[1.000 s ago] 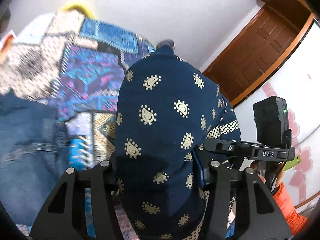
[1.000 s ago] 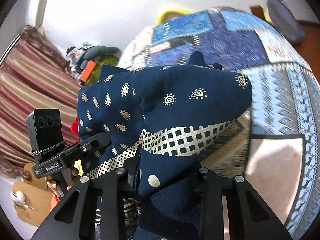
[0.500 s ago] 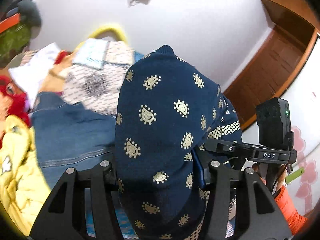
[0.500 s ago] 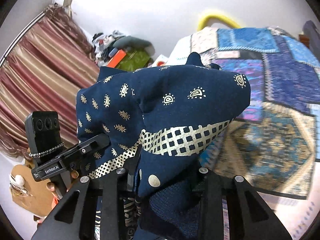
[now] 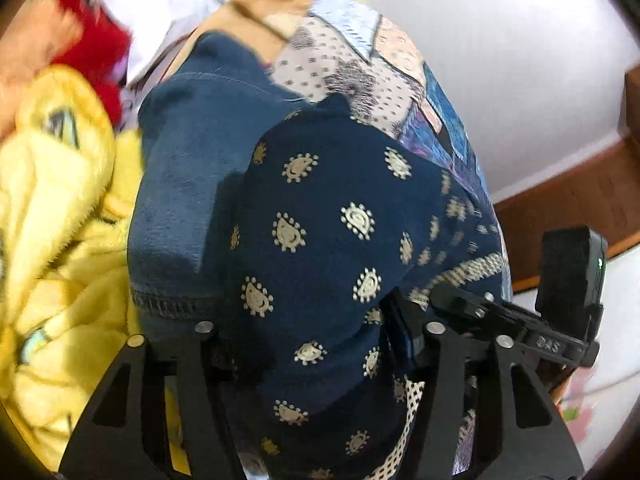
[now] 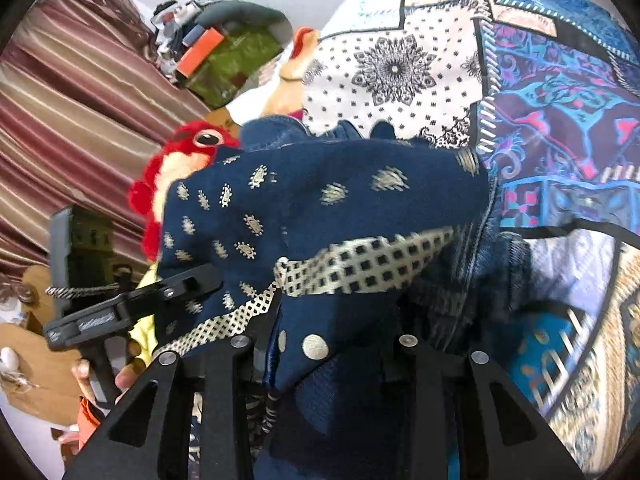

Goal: Fold large clothes

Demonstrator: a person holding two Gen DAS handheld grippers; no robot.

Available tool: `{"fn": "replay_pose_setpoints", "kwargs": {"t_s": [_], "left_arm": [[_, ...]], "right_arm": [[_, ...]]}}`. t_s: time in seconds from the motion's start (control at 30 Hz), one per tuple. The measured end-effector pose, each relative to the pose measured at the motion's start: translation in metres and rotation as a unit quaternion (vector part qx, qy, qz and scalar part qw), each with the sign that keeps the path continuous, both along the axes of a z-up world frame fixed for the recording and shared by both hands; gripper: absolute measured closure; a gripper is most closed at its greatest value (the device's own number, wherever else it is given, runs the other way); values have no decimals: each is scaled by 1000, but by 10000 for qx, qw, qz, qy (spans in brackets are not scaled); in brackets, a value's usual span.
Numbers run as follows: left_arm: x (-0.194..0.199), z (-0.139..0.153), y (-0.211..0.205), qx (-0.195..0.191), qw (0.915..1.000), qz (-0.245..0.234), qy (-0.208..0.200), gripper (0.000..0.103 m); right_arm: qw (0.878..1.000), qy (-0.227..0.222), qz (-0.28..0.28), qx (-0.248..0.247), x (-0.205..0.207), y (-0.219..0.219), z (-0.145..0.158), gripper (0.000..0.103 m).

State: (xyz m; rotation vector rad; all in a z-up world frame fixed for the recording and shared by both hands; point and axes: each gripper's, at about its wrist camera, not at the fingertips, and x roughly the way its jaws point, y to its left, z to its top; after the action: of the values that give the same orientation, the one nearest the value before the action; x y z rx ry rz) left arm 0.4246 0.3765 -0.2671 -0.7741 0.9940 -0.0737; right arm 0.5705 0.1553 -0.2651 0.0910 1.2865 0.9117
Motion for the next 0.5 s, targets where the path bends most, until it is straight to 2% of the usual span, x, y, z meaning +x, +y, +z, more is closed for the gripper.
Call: {"fn": "replay_pose_setpoints", "kwargs": {"t_s": [0.07, 0.13, 0.2, 0.23, 0.33, 0.4, 0.47, 0.5], "left_arm": [[-4, -3, 3, -82, 9998, -75, -193, 42], [-9, 2, -1, 233, 9995, -109, -181, 38], [-15, 13, -10, 690, 9974, -127, -143, 36], [-22, 24, -19, 1119, 9935, -129, -136, 36], [-37, 46, -30, 1982, 9799, -33, -213, 34], [-51, 58, -35, 2176, 9756, -19, -291, 34], [-61, 63, -39, 2168, 9754, -99, -391, 33], [-68, 65, -43, 2172, 9750, -141, -443, 31]], "right_arm": [[9998, -149, 98, -35, -3, 1, 3, 65], [9989, -320, 303, -157, -7, -1, 9, 65], [9964, -626, 450, -359, -14, -3, 21, 65], [9951, -760, 483, -417, -17, -6, 26, 63], [9859, -1457, 443, -692, -38, -16, 54, 61], [9808, -1753, 356, -774, -51, -22, 69, 49], [9775, -1986, 373, -605, -67, -26, 84, 27], [9762, -2068, 362, -536, -74, -27, 89, 24]]}}
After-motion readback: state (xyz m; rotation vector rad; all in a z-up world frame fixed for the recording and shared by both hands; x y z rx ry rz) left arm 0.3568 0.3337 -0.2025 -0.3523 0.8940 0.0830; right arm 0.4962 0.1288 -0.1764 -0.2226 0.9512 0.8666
